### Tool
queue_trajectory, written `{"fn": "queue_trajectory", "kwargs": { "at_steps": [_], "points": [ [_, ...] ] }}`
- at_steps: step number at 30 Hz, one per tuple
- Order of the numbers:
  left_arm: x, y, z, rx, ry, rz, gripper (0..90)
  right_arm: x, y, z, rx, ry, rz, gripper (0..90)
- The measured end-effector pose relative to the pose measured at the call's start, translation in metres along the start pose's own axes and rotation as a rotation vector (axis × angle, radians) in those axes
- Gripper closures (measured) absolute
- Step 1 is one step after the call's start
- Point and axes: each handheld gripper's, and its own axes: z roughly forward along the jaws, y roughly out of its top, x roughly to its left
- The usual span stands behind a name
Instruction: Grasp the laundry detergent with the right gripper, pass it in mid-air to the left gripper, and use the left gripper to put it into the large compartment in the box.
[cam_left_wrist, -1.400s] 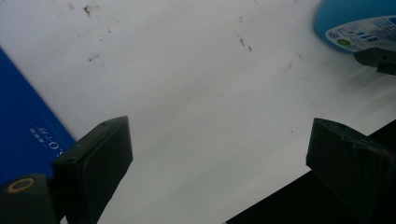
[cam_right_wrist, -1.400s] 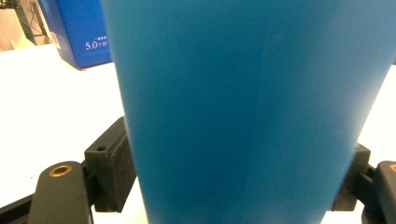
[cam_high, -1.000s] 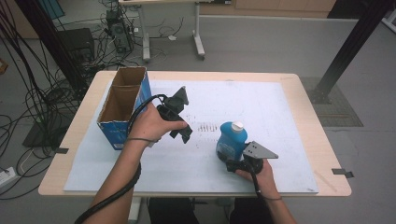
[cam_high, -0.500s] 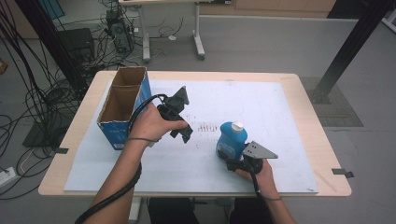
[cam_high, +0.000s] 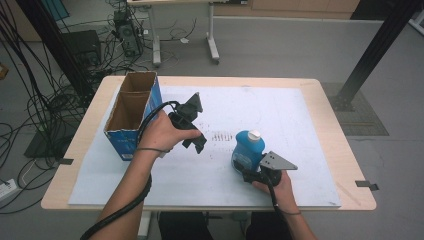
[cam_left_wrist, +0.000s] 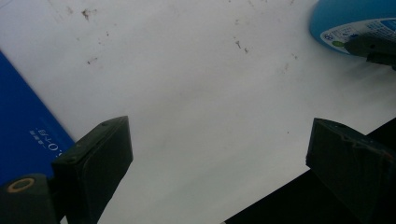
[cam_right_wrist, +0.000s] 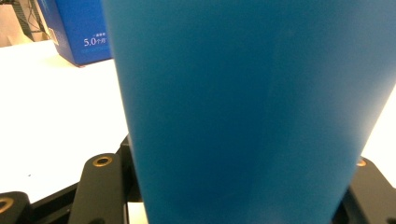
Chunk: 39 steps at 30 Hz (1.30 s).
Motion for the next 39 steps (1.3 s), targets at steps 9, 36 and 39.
{"fn": "queue_trajectory", "kwargs": {
  "at_steps": [9, 36, 39],
  "points": [
    [0.0, -0.0009, -0.0003, 0.0, 0.001, 0.001, 7.5, 0.0004, 0.0, 0.0, 0.001, -0.004, -0.003, 39.4],
    [0.0002, -0.0005, 0.0036, 0.002, -0.009, 0.001, 7.4, 0.0008, -0.0003, 0.0003, 0.0, -0.007, -0.008, 39.5],
    [0.0009, -0.0008, 0.0039, 0.002, -0.01, 0.0, 7.5, 0.0008, -0.0003, 0.0003, 0.0, -0.008, -0.009, 39.5]
  ]
}}
